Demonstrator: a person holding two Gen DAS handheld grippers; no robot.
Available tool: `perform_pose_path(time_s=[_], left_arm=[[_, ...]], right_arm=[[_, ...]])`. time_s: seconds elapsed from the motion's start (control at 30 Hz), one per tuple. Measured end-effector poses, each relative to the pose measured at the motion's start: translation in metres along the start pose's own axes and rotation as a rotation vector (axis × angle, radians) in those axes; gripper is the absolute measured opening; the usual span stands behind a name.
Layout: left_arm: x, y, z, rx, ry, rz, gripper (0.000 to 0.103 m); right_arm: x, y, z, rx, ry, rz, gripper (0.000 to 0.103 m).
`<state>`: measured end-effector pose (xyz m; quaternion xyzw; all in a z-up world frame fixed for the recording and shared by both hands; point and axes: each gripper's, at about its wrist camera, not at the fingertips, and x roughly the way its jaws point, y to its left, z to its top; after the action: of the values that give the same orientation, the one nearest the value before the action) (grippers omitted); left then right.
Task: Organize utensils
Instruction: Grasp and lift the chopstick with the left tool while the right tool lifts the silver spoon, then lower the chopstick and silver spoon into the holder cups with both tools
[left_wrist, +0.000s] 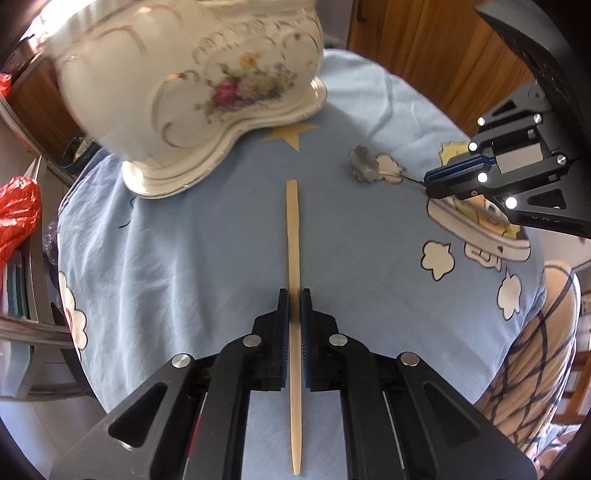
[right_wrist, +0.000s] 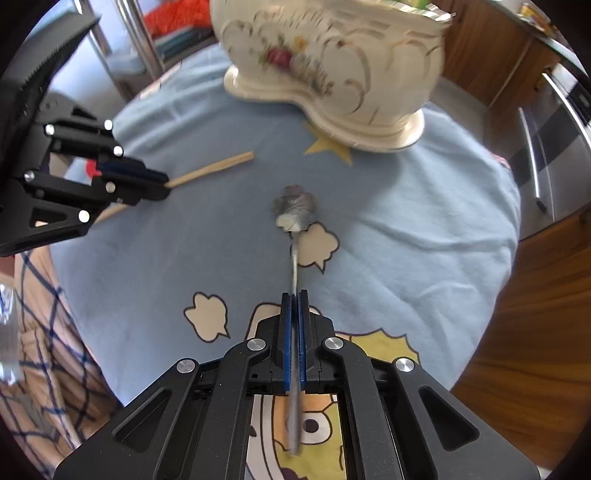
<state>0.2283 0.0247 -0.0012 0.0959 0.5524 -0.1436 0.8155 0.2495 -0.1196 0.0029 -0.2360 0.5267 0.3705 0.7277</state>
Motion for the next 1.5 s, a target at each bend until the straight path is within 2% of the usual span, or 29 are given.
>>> perform_pose_path(time_s=[0.27, 0.5, 0.67, 0.77, 1.07, 1.33, 1.5], left_arm=[[-0.051, 0.019, -0.017, -0.084, -0.26, -0.072, 0.006], [-0.093, 0.025, -0.025, -0.149, -0.485, -0.086, 0.006], [-0.113, 0.033, -0.018, -0.176, -0.595, -0.073, 0.006], [-0.12, 0.033, -0.016, -0.183, -0.65, -0.058, 0.006], [-0.133, 0.046, -0.004, -0.213, -0.795, -0.032, 0.006], [-0.146, 0.068, 0.02, -0.248, -0.927, -0.032, 0.006], [-0.151, 0.078, 0.034, -0.255, -1.0, -0.008, 0.006]], right_arm=[[-0.047, -0.019, -0.021, 0.11, -0.254, 0.061, 0.004], [-0.078, -0.032, -0.025, 0.213, -0.499, 0.136, 0.004], [-0.094, -0.038, -0.015, 0.266, -0.641, 0.179, 0.004], [-0.099, -0.039, -0.009, 0.282, -0.707, 0.196, 0.004], [-0.102, -0.041, 0.013, 0.284, -0.811, 0.162, 0.004], [-0.114, -0.055, 0.038, 0.308, -0.945, 0.158, 0.004], [-0.114, -0.061, 0.053, 0.313, -1.001, 0.148, 0.004]])
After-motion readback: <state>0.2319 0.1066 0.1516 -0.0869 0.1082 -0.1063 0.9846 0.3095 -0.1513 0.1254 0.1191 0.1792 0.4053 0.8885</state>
